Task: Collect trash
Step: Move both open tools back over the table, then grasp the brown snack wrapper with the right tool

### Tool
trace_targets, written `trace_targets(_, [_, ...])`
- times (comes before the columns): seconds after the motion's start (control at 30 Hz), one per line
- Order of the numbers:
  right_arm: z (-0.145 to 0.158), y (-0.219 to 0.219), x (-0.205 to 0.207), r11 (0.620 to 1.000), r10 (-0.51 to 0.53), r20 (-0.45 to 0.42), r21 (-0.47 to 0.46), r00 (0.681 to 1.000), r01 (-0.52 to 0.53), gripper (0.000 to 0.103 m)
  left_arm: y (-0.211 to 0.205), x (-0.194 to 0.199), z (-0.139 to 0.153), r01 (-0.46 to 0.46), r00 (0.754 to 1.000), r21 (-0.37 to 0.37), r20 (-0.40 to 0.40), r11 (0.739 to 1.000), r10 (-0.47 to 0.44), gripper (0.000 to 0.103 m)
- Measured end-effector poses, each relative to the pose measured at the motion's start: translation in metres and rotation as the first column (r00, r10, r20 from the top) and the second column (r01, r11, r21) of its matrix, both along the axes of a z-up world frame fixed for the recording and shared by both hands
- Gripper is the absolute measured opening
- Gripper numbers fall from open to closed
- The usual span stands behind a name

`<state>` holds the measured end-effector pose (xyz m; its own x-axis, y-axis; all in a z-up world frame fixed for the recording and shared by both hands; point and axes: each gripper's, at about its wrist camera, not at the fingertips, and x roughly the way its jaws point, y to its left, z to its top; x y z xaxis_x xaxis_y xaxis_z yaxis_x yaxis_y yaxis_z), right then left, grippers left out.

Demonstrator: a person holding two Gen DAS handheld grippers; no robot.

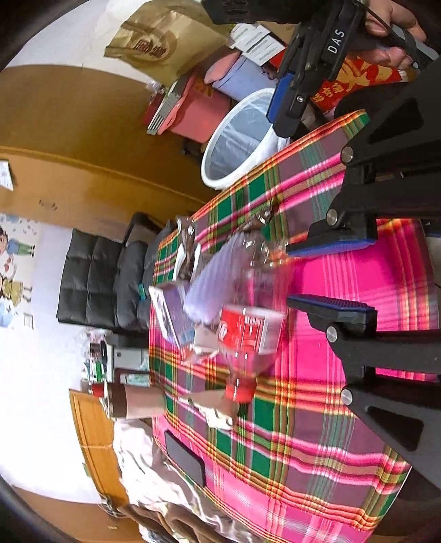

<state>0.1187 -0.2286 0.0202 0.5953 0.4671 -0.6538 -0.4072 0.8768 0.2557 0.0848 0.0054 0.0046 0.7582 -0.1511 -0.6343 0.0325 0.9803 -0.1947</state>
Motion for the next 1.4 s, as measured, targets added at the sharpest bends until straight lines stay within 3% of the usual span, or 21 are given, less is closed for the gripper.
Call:
trace_targets(0.1, [-0.002, 0.005, 0.005, 1.000, 0.008, -0.005, -0.008, 1.000, -0.008, 0.049, 0.010, 0.002, 0.000, -0.025, 1.000, -0.021, 0.008, 0.999, 0.025, 0.046])
trace_targets(0.47, [-0.019, 0.024, 0.041, 0.998, 0.050, -0.043, -0.044, 0.998, -0.052, 0.049, 0.039, 0.019, -0.013, -0.086, 0.996, -0.107, -0.048, 0.991, 0.081, 0.047])
trace_targets(0.57, [-0.025, 0.030, 0.052, 0.996, 0.065, -0.059, -0.055, 0.996, -0.068, 0.049, 0.041, 0.020, -0.013, -0.085, 0.996, -0.120, -0.045, 0.989, 0.080, 0.055])
trace_targets(0.67, [-0.030, 0.032, 0.059, 0.995, 0.064, -0.069, -0.070, 0.996, -0.069, 0.049, 0.045, 0.022, -0.013, -0.095, 0.995, -0.122, -0.042, 0.988, 0.090, 0.056])
trace_targets(0.77, [-0.037, 0.034, 0.064, 0.993, 0.072, -0.093, -0.083, 0.993, -0.080, 0.039, 0.049, 0.027, -0.013, -0.104, 0.994, -0.133, -0.047, 0.986, 0.099, 0.057])
trace_targets(0.83, [-0.041, 0.035, 0.063, 0.991, 0.084, -0.108, -0.097, 0.991, -0.095, 0.024, 0.050, 0.028, -0.012, -0.104, 0.994, -0.138, -0.045, 0.985, 0.099, 0.060])
trace_targets(1.1, [-0.032, 0.030, 0.056, 0.990, 0.135, -0.095, -0.028, 0.986, -0.138, 0.023, 0.051, 0.031, -0.013, -0.102, 0.994, -0.144, -0.048, 0.984, 0.096, 0.061])
trace_targets(1.4, [-0.031, 0.040, 0.023, 0.968, 0.247, -0.100, -0.017, 0.964, -0.249, 0.023, 0.052, 0.024, -0.012, -0.109, 0.993, -0.148, -0.050, 0.983, 0.103, 0.063])
